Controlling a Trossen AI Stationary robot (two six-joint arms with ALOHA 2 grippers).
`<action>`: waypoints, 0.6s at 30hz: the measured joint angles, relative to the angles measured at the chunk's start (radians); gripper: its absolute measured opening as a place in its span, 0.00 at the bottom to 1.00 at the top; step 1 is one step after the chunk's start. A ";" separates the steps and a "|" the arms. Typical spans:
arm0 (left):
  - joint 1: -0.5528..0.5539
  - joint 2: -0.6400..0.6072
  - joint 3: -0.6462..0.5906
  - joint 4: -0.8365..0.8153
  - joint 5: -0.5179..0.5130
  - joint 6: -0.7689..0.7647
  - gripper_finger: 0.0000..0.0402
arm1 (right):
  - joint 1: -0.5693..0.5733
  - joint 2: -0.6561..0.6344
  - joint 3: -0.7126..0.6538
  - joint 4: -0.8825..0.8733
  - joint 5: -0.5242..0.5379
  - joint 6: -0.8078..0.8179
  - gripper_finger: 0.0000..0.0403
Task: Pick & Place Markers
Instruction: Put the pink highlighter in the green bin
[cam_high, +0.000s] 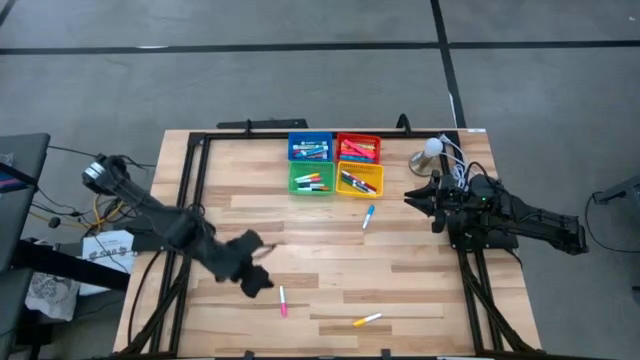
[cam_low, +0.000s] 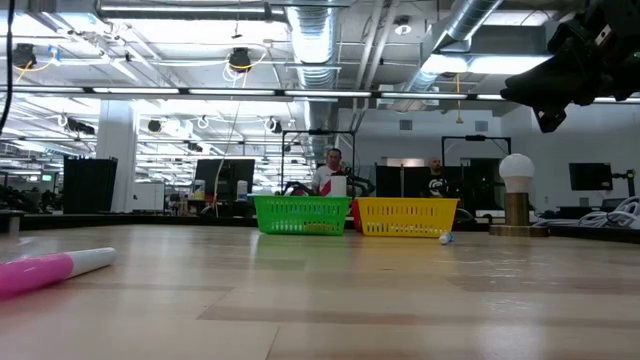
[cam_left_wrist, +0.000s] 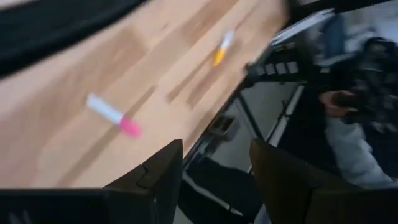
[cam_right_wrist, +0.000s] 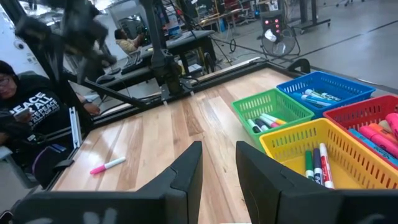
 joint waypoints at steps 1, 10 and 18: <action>-0.020 0.016 -0.013 0.000 0.000 -0.057 0.46 | 0.000 0.000 0.000 0.000 0.000 0.000 0.22; -0.113 0.220 -0.050 0.049 -0.016 -0.418 0.46 | 0.000 0.000 0.000 0.000 0.000 -0.009 0.22; -0.087 0.378 -0.050 0.173 -0.096 -0.492 0.46 | 0.000 0.000 0.000 0.000 0.000 -0.009 0.22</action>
